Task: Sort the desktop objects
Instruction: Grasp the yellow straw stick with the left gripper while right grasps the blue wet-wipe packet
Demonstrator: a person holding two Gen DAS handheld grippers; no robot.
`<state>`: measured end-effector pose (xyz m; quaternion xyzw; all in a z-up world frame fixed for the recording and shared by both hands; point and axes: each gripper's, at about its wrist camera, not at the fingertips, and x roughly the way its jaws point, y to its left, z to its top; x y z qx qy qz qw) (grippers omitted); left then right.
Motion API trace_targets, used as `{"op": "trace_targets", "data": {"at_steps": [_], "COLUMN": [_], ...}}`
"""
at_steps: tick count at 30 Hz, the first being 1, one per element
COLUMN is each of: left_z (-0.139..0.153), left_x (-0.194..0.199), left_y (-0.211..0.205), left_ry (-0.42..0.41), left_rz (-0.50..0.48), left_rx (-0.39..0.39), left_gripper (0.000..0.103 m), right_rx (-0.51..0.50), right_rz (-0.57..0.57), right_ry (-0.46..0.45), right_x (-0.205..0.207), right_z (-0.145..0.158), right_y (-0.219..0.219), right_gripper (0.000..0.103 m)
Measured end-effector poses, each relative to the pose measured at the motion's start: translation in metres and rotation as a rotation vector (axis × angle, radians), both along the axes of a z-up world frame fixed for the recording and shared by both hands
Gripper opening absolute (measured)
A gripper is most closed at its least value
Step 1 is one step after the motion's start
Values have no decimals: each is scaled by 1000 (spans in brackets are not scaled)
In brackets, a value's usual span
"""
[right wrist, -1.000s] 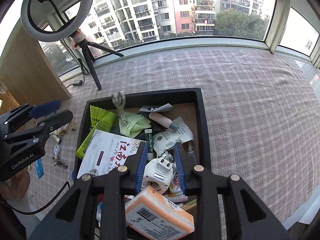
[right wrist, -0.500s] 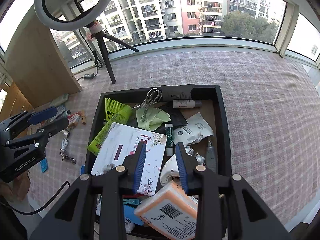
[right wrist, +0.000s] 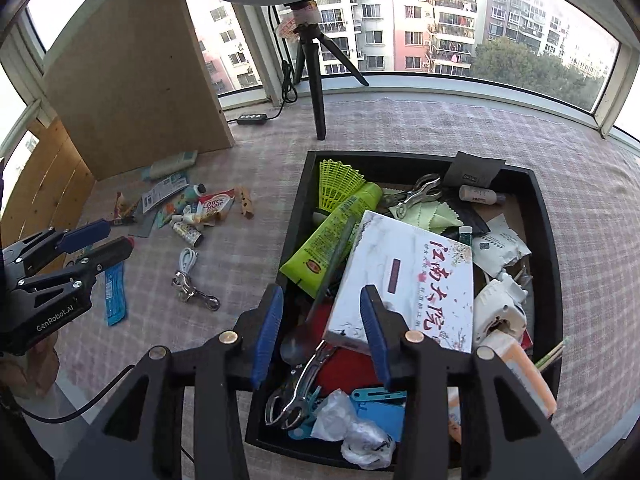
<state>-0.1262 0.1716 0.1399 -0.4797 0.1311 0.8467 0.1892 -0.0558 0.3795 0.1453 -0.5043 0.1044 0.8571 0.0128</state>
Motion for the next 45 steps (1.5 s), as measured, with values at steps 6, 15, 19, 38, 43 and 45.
{"op": "trace_targets", "data": {"at_steps": [6, 15, 19, 38, 43, 45], "left_z": [-20, -59, -78, -145, -155, -156], "left_x": [-2, -23, -35, -96, -97, -97], "left_y": [-102, -267, -317, -367, -358, -355], "left_ry": [-30, -120, -167, -353, -366, -357], "left_rz": [143, 415, 483, 511, 482, 472], "left_rx": [-22, -30, -40, 36, 35, 20], "left_gripper": [43, 44, 45, 48, 47, 45], "right_rx": [-60, -137, -136, 15, 85, 107], "right_rz": [6, 67, 125, 331, 357, 356], "right_ry": [26, 6, -30, -175, -214, -228], "right_x": [1, -13, -26, -80, -93, -98], "right_z": [-12, -30, -41, -103, -119, -126], "right_y": [-60, -159, -209, -371, -388, -391], "right_gripper": [44, 56, 62, 65, 65, 65]}}
